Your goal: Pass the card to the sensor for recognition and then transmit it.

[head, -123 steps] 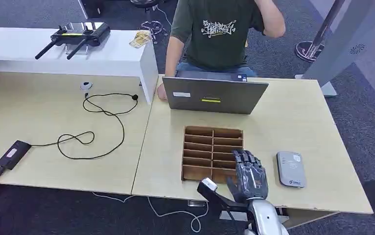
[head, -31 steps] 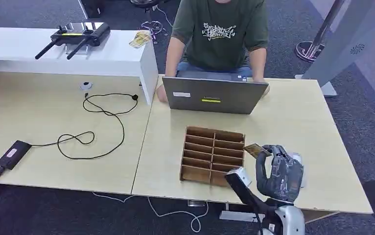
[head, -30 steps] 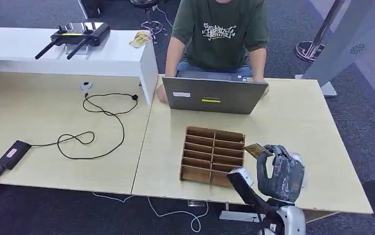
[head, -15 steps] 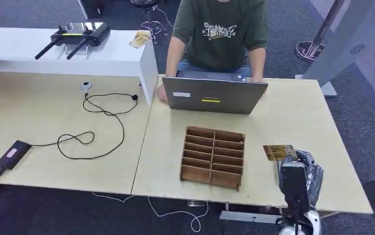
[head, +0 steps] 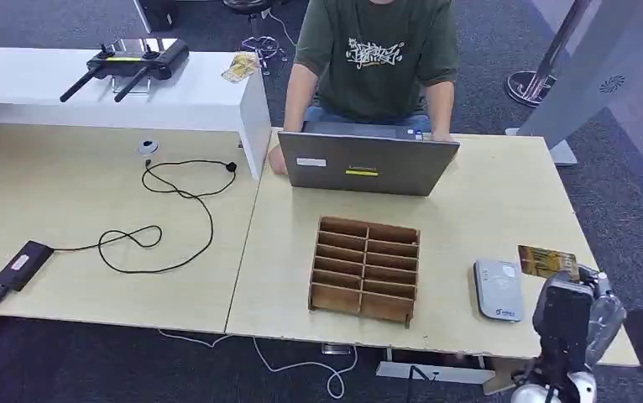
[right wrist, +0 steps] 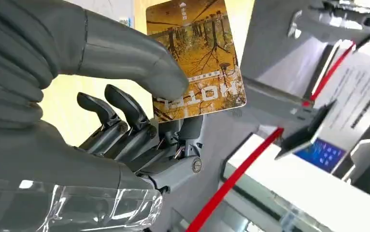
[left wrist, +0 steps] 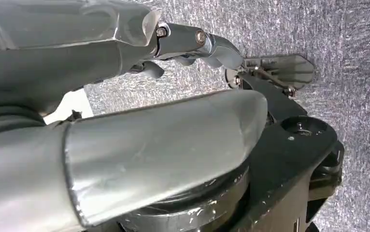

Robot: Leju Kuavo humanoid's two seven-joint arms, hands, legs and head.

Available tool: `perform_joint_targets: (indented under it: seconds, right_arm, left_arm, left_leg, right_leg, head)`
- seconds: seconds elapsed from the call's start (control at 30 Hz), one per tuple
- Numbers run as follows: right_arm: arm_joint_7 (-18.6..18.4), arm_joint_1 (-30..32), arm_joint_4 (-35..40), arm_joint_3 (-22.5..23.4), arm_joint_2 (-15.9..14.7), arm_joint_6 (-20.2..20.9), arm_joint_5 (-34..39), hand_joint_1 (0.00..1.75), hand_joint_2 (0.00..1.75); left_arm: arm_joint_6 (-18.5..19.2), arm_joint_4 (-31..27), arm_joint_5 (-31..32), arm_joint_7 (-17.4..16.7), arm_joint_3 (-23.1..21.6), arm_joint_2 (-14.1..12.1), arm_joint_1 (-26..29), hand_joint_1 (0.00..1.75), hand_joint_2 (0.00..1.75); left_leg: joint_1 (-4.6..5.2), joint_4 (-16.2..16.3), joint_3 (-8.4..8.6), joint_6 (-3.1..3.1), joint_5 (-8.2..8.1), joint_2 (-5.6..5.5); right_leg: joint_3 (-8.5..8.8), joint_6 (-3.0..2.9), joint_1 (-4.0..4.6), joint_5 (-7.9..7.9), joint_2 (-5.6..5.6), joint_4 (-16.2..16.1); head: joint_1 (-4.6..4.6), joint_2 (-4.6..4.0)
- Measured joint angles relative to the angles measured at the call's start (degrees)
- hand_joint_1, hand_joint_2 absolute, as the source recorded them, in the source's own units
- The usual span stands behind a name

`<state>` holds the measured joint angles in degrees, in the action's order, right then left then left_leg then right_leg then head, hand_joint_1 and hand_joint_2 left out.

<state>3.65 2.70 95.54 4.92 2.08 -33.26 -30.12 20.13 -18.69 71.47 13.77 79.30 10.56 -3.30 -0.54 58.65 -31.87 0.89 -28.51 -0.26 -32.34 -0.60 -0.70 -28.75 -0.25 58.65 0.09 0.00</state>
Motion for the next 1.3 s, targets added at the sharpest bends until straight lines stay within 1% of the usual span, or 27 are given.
perform_joint_targets:
  seconds: [0.3,0.4,0.47,0.57,0.7,0.8,1.0,1.13,1.3]
  right_arm:
    - [2.56,-4.01,-0.33,2.56,0.33,-5.27,-5.09,1.75,1.75]
    - [3.17,-5.77,-0.50,2.98,0.55,-6.17,-7.50,1.75,1.75]
    - [3.65,-7.38,-0.50,3.50,1.05,-6.17,-10.65,1.75,1.75]
    - [3.11,-9.57,-0.02,4.77,2.89,-6.17,-18.00,1.75,1.75]
    - [3.34,-12.75,0.26,4.77,4.63,-6.17,-25.23,1.75,1.75]
    - [3.72,-15.33,0.00,4.77,5.38,-6.17,-30.33,1.75,1.75]
    - [2.01,-19.75,-1.66,2.62,5.62,-6.17,-37.88,1.75,1.75]
    - [0.84,-22.78,-3.45,-0.45,5.60,-6.17,-41.04,1.75,1.75]
    - [-2.36,-27.18,-7.22,-5.45,5.20,-6.12,-43.19,1.75,1.75]
  left_arm:
    - [0.00,0.00,-0.13,0.00,0.00,0.33,-0.07,0.00,0.00]
    - [0.00,0.00,0.04,0.07,0.00,0.33,-0.07,0.00,0.00]
    - [0.02,0.00,0.22,0.15,0.00,0.33,-0.10,0.00,0.00]
    - [0.00,0.02,0.48,0.28,-0.04,0.22,-0.08,0.00,0.00]
    - [0.00,0.20,0.85,0.55,-0.15,0.07,-0.13,0.00,0.00]
    - [0.00,0.48,1.20,0.70,-0.28,-0.04,-0.13,0.00,0.00]
    - [0.00,0.85,1.77,1.07,-1.22,-0.37,-0.18,0.00,0.00]
    - [0.00,1.03,2.10,1.22,-1.53,-0.63,-0.21,0.00,0.00]
    - [0.00,1.51,2.32,1.40,-2.14,-1.00,-0.22,0.00,0.00]
  left_leg:
    - [0.00,0.00,0.00,0.00,0.00,0.01]
    - [0.00,0.00,0.00,0.01,0.01,0.01]
    - [0.00,0.00,0.01,0.02,0.02,0.03]
    - [0.00,0.00,0.01,0.01,0.04,0.03]
    - [-0.01,0.00,0.03,0.01,0.04,0.03]
    - [-0.01,0.00,0.02,0.03,0.05,0.03]
    - [-0.01,0.00,0.02,0.04,0.06,0.03]
    - [-0.01,0.00,0.02,0.05,0.07,0.03]
    - [-0.02,0.00,0.03,0.10,0.10,0.03]
  right_leg:
    - [0.00,-0.01,0.00,0.01,0.01,0.00]
    - [0.00,-0.01,0.00,0.01,0.02,0.01]
    - [0.00,-0.01,0.00,0.01,0.04,0.01]
    - [0.00,-0.02,0.00,0.02,0.04,0.02]
    - [0.01,-0.02,0.00,0.02,0.05,0.03]
    - [0.01,-0.02,0.01,0.02,0.06,0.05]
    - [0.02,-0.02,0.00,0.03,0.05,0.05]
    - [0.02,-0.02,0.00,0.03,0.05,0.05]
    - [0.01,-0.03,0.01,0.04,0.06,0.07]
  head:
    - [0.02,0.00]
    - [0.00,0.00]
    - [0.00,0.00]
    - [0.02,0.00]
    - [0.02,0.00]
    - [0.02,0.00]
    - [0.02,0.00]
    - [0.00,0.00]
    - [0.02,0.00]
